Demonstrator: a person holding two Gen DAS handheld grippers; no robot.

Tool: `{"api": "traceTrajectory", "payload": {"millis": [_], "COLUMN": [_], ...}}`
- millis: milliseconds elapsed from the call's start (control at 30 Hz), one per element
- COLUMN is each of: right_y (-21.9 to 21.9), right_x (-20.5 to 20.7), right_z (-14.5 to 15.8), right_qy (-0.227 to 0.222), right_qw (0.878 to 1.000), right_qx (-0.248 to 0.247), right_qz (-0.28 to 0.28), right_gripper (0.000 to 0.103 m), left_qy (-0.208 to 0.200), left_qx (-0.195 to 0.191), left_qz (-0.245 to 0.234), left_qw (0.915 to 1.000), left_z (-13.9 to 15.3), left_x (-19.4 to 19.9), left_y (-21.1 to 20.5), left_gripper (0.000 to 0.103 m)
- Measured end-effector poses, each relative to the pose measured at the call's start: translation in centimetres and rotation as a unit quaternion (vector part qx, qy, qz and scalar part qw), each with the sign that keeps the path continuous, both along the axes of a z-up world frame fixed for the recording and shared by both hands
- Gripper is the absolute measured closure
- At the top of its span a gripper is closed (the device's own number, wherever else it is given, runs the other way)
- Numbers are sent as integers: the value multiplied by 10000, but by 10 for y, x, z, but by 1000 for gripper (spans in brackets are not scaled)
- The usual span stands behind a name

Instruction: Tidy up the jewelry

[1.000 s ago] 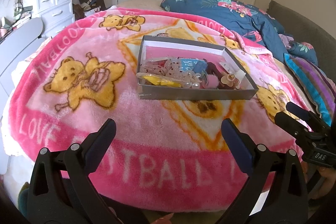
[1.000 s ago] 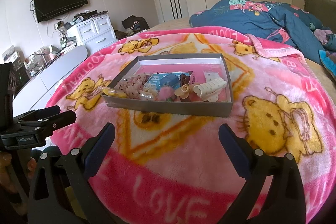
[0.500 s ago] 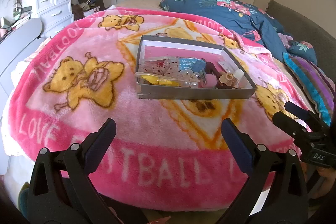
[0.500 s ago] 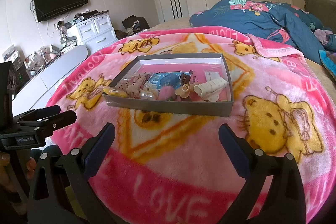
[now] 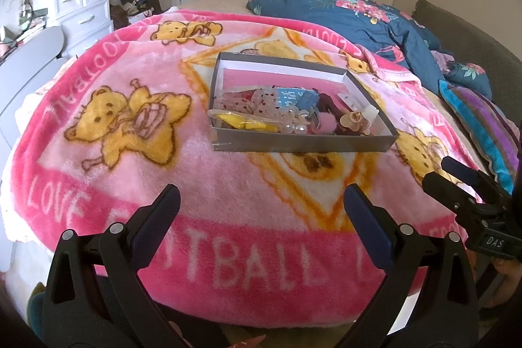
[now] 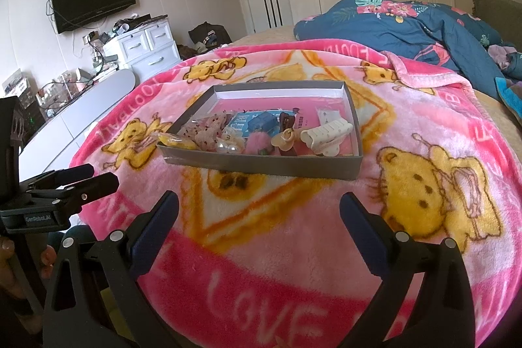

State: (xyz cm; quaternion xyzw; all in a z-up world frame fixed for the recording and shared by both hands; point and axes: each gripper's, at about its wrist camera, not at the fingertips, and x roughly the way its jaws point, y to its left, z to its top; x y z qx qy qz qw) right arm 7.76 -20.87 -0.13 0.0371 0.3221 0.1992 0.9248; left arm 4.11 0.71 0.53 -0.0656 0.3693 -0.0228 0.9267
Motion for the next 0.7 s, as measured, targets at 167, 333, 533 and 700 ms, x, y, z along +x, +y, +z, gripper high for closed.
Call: {"api": "traceTrajectory", "payload": {"millis": [167, 333, 533, 700], "right_y": [0, -6, -39, -118], "right_x": [1, 7, 28, 81], "right_z": [-3, -8, -17, -40], "right_qy": [38, 107, 328, 849], "right_qw": [10000, 9997, 9964, 9746], "right_qx": [-8, -11, 134, 75], "right_qz": [-24, -199, -776, -2073], "right_gripper": [5, 5, 5, 4], "left_qy": [65, 276, 389, 729], "left_qx": [-84, -200, -401, -207], "left_qz": [-12, 150, 397, 1471], "left_qw": [9999, 9993, 9976, 9862], "left_z": [-4, -15, -20, -37], "left_x": [1, 9, 25, 75], "left_y": [3, 9, 33, 98], "left_gripper": [9, 9, 9, 9]}}
